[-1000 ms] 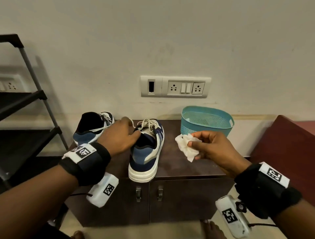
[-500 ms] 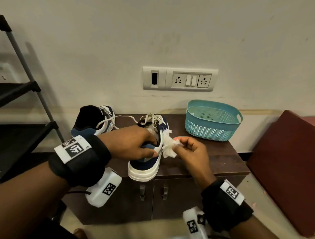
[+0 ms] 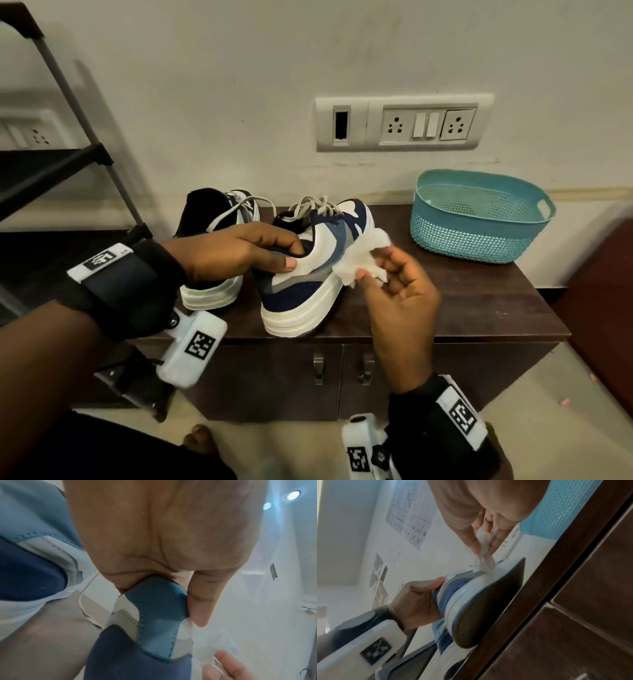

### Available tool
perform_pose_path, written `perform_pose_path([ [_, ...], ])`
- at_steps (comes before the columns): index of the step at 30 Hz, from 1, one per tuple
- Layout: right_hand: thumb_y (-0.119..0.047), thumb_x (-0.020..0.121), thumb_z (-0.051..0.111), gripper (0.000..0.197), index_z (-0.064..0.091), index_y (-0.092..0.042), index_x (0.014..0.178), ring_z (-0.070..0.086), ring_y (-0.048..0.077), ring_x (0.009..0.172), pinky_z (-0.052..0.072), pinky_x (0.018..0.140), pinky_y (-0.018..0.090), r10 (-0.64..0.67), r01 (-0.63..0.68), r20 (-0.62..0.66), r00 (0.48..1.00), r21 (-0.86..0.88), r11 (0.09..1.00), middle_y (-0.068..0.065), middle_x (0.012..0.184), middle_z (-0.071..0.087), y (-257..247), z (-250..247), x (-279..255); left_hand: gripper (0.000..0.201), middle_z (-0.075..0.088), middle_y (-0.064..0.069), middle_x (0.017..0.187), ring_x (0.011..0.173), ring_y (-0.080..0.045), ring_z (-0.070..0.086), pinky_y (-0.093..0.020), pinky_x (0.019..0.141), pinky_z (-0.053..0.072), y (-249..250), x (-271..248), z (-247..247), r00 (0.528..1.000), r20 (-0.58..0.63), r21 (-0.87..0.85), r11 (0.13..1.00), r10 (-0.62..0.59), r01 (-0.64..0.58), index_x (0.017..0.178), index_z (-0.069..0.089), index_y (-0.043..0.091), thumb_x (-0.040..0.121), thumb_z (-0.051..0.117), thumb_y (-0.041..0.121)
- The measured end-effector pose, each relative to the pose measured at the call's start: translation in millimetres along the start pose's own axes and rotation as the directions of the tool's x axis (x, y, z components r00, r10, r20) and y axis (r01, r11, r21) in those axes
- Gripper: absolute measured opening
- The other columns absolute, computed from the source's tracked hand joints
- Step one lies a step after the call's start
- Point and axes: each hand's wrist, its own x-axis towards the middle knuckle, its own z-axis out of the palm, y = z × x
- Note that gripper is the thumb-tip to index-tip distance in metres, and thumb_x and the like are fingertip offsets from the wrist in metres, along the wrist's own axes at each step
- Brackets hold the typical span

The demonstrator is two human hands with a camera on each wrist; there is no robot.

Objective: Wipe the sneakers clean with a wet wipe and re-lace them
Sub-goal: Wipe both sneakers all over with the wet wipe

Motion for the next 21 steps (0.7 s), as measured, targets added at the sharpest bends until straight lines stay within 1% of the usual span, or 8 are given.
perform_pose_path([
  [3,-0.001,0.088,0.075,0.033,0.076,-0.025,0.111,0.071,0.012,0.103,0.058,0.091,0.032,-0.086,0.124,0.196,0.977,-0.192,0.974,-0.008,0.106,0.076,10,14,-16,0.019,0.068,-0.006,0.1,0.097,-0.017,0.063,-0.031,0.089,0.049,-3,-2,-4,1.0,-0.015,-0.05,0.999,-0.016,0.015,0.104,0.066,0.004,0.093,0.057,0.016],
  [5,-0.002,0.087,0.075,0.029,0.078,-0.023,0.106,0.068,0.011,0.105,0.056,0.092,0.031,-0.189,0.264,0.254,0.948,-0.305,0.915,-0.013,0.106,0.073,16,15,-20,0.02,0.069,-0.005,0.099,0.096,-0.017,0.064,-0.029,0.088,0.05,-3,-2,-3,0.999,-0.026,-0.082,0.996,-0.027,0.024,0.104,0.066,0.001,0.091,0.057,0.014],
  [7,-0.002,0.087,0.073,0.024,0.077,-0.018,0.104,0.068,0.01,0.101,0.057,0.088,0.029,-0.228,0.316,0.281,0.932,-0.327,0.89,-0.01,0.105,0.07,14,14,-19,0.024,0.069,-0.007,0.1,0.096,-0.018,0.065,-0.03,0.089,0.051,-2,1,-1,0.999,-0.036,-0.09,0.995,-0.035,0.032,0.105,0.065,-0.002,0.088,0.057,0.014],
  [10,-0.025,0.086,0.069,0.014,0.075,-0.019,0.097,0.068,0.011,0.094,0.057,0.079,0.028,-0.16,0.279,0.336,0.928,-0.341,0.898,-0.009,0.101,0.067,0,12,-17,0.023,0.07,-0.006,0.1,0.096,-0.018,0.065,-0.03,0.089,0.051,-1,2,1,0.999,-0.028,-0.08,0.996,-0.035,0.033,0.104,0.066,0.001,0.088,0.056,0.014],
  [13,-0.053,0.091,0.064,0.03,0.075,-0.026,0.084,0.067,0.012,0.088,0.053,0.075,0.026,-0.069,0.177,0.318,0.946,-0.326,0.929,-0.009,0.089,0.071,-13,14,-16,0.02,0.07,-0.002,0.097,0.094,-0.017,0.065,-0.031,0.089,0.05,-1,1,1,0.999,-0.047,-0.07,0.997,-0.023,0.02,0.101,0.068,0.005,0.087,0.056,0.015],
  [16,-0.04,0.09,0.076,0.02,0.077,-0.024,0.078,0.069,0.012,0.08,0.058,0.074,0.037,-0.022,0.119,0.258,0.966,-0.37,0.921,-0.007,0.081,0.073,-14,18,-14,0.022,0.07,0.0,0.096,0.095,-0.015,0.065,-0.03,0.089,0.05,-2,1,2,0.998,-0.053,-0.088,0.996,-0.017,0.012,0.102,0.067,0.004,0.087,0.057,0.016],
  [18,-0.025,0.086,0.081,0.006,0.077,-0.023,0.082,0.071,0.01,0.08,0.06,0.074,0.034,-0.004,0.106,0.253,0.967,-0.391,0.914,-0.008,0.081,0.074,-12,17,-13,0.022,0.071,0.0,0.097,0.096,-0.014,0.065,-0.029,0.09,0.05,-3,0,1,0.999,-0.041,-0.108,0.994,-0.011,0.007,0.102,0.067,0.004,0.087,0.057,0.016],
  [21,-0.012,0.083,0.083,0.023,0.072,-0.027,0.096,0.07,0.009,0.083,0.06,0.076,0.029,0.062,0.033,0.238,0.969,-0.375,0.926,-0.004,0.086,0.073,-7,12,-10,0.023,0.071,0.0,0.1,0.097,-0.014,0.065,-0.028,0.093,0.051,-5,0,-3,1.0,-0.027,-0.094,0.996,0.003,-0.005,0.105,0.068,0.004,0.088,0.057,0.016],
])
